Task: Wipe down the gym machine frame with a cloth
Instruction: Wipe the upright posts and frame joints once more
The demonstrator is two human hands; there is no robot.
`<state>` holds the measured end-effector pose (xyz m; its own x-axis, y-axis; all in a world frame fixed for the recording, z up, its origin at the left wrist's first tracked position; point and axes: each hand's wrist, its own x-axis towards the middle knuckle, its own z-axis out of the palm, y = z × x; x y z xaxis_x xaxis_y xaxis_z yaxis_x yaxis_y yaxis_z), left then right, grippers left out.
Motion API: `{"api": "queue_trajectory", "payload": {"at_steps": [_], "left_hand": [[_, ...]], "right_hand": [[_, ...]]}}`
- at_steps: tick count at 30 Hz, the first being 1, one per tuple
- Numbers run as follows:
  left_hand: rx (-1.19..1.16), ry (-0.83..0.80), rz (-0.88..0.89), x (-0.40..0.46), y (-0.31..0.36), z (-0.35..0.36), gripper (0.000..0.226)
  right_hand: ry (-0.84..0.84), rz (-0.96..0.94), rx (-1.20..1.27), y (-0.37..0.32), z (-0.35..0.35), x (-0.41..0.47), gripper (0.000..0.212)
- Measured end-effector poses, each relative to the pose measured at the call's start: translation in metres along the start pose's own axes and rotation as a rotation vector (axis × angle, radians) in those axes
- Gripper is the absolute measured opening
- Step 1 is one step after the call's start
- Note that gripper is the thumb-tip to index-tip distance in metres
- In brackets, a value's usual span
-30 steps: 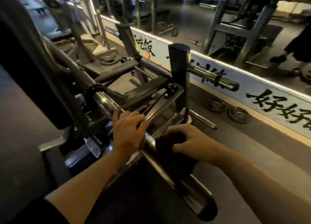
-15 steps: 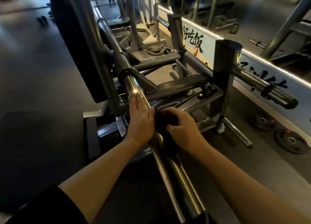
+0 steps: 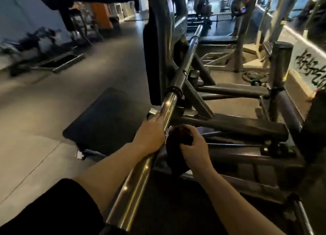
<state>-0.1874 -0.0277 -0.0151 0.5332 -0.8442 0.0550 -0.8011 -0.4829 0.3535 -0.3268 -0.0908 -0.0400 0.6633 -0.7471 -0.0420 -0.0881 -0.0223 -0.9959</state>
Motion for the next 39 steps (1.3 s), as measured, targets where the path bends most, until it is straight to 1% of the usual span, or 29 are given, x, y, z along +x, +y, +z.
{"api": "queue_trajectory", "payload": {"at_steps": [2, 4, 6, 10, 12, 15, 16, 17, 18, 20, 21, 23, 25, 30, 32, 34, 37, 39], "left_hand": [[0.065, 0.018, -0.053, 0.001, 0.011, 0.0, 0.046], [0.101, 0.06, -0.072, 0.002, 0.017, 0.001, 0.037], [0.127, 0.138, -0.095, 0.004, 0.02, 0.004, 0.027], [0.124, 0.293, -0.18, 0.018, 0.023, 0.008, 0.016], [0.16, 0.322, -0.235, 0.036, 0.022, 0.003, 0.016], [0.124, 0.349, -0.285, 0.077, 0.02, -0.002, 0.016], [0.077, 0.347, -0.286, 0.093, 0.021, -0.002, 0.017], [0.046, 0.336, -0.272, 0.113, 0.025, 0.001, 0.024], [0.028, 0.311, -0.241, 0.13, 0.029, 0.005, 0.037], [0.036, 0.271, -0.17, 0.16, 0.041, 0.012, 0.059], [0.058, 0.261, -0.145, 0.174, 0.048, 0.014, 0.064], [0.1, 0.219, -0.135, 0.196, 0.053, 0.019, 0.069], [0.14, 0.166, -0.168, 0.218, 0.052, 0.023, 0.07], [0.155, 0.103, -0.344, 0.264, 0.043, 0.029, 0.078], [0.166, 0.084, -0.413, 0.281, 0.043, 0.034, 0.077], [0.181, 0.092, -0.503, 0.302, 0.044, 0.039, 0.07], [0.228, 0.196, -0.604, 0.325, 0.042, 0.049, 0.048], [0.306, 0.232, -0.637, 0.333, 0.041, 0.056, 0.046]], "right_hand": [[0.003, 0.02, 0.069, 0.003, -0.014, 0.004, 0.05], [0.011, 0.019, 0.072, 0.004, -0.024, 0.017, 0.045], [0.015, 0.004, 0.069, 0.003, -0.031, 0.037, 0.038], [0.017, 0.0, 0.122, 0.001, -0.041, 0.082, 0.03], [0.003, 0.011, 0.139, -0.001, -0.044, 0.101, 0.033], [-0.059, 0.044, 0.118, -0.007, -0.05, 0.134, 0.05], [-0.062, 0.032, 0.073, -0.009, -0.053, 0.146, 0.057], [-0.057, 0.003, 0.032, -0.01, -0.058, 0.16, 0.063], [-0.045, -0.027, 0.015, -0.012, -0.062, 0.171, 0.066], [-0.004, -0.075, 0.006, -0.01, -0.072, 0.195, 0.063], [0.011, -0.09, -0.009, -0.008, -0.077, 0.209, 0.06], [0.015, -0.102, -0.078, 0.001, -0.082, 0.235, 0.052], [-0.008, -0.121, -0.134, 0.01, -0.082, 0.263, 0.045], [-0.087, -0.115, -0.108, 0.02, -0.084, 0.338, 0.043], [-0.121, -0.149, -0.085, 0.022, -0.085, 0.364, 0.041], [-0.144, -0.15, -0.051, 0.02, -0.082, 0.388, 0.041], [-0.119, -0.083, -0.067, 0.021, -0.072, 0.414, 0.038], [-0.087, -0.054, -0.052, 0.021, -0.064, 0.418, 0.039]]}}
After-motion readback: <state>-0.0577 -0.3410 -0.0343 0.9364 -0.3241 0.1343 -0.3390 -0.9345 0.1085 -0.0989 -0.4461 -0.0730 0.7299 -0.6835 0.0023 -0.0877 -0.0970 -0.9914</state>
